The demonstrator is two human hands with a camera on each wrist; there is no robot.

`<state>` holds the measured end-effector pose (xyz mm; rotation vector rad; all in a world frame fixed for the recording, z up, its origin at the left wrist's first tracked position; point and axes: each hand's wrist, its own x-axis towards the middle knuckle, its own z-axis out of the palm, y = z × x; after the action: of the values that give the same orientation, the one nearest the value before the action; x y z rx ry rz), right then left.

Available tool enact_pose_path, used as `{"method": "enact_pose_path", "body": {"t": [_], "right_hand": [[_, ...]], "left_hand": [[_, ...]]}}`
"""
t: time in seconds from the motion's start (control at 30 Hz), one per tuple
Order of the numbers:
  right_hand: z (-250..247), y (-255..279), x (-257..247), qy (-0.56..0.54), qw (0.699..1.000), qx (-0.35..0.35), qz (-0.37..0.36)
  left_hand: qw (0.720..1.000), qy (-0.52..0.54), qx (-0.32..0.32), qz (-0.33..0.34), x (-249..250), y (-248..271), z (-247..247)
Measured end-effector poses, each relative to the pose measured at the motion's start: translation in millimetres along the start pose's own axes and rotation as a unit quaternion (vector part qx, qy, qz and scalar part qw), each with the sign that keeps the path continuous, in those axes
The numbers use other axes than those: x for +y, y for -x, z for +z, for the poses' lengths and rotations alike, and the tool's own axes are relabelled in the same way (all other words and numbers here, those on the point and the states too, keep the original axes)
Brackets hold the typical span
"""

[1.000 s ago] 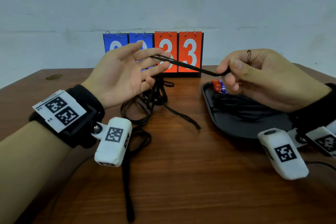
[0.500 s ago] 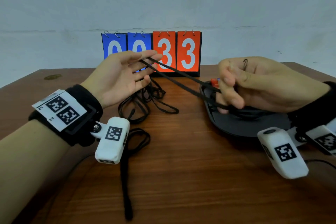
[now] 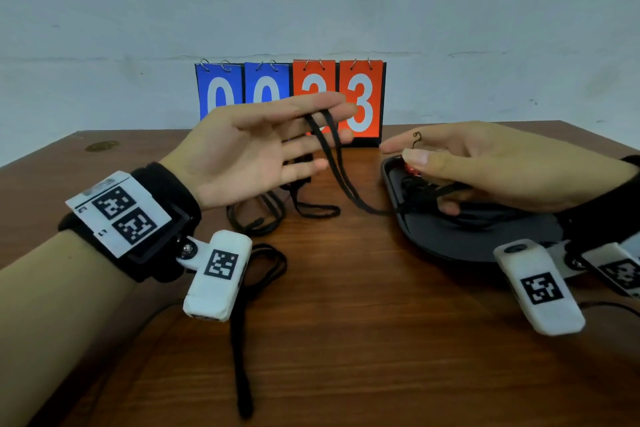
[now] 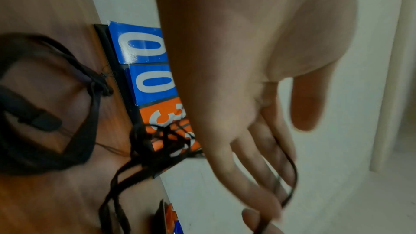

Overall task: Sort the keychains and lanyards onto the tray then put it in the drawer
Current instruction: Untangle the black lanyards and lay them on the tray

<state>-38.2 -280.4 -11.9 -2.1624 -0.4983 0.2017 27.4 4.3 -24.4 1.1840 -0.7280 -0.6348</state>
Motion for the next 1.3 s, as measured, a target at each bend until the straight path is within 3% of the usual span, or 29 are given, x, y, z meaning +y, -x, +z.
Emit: {"method": "enact_pose_path", "body": {"t": [0.07, 0.13, 0.4, 0.67, 0.8, 1.0, 1.3], "right_hand": [[2.0, 5.4, -6.6, 0.035, 0.999, -0.022, -0.019], [1.5, 10.9, -13.7, 0.061, 0.997, -0.020, -0.033], [7.6, 11.2, -13.7, 0.113, 0.993, -0.036, -0.027], [12.1, 12.5, -17.2, 0.104, 0.991, -0.027, -0.076], [12.2, 8.9, -11.3, 0.023, 0.996, -0.041, -0.073], [7.8, 0.0, -2.0, -0.063, 0.997, -0.033, -0.044], [6.0, -3.4, 1.4, -0.086, 0.996, -0.011, -0.032]], "left_hand": [[0.994, 0.025, -0.101, -0.022, -1.1, 0.9, 8.0], [0.990, 0.010, -0.134, -0.030, -3.3, 0.0, 15.6], [0.990, -0.077, -0.114, -0.043, -19.6, -7.2, 35.9], [0.980, -0.155, -0.116, -0.044, -20.6, -2.7, 41.1], [0.994, -0.085, -0.048, -0.045, -20.8, -7.5, 32.3], [0.994, -0.082, 0.067, -0.038, -14.6, -6.6, 9.2], [0.982, -0.077, 0.172, -0.024, -15.8, -10.1, 4.1]]}}
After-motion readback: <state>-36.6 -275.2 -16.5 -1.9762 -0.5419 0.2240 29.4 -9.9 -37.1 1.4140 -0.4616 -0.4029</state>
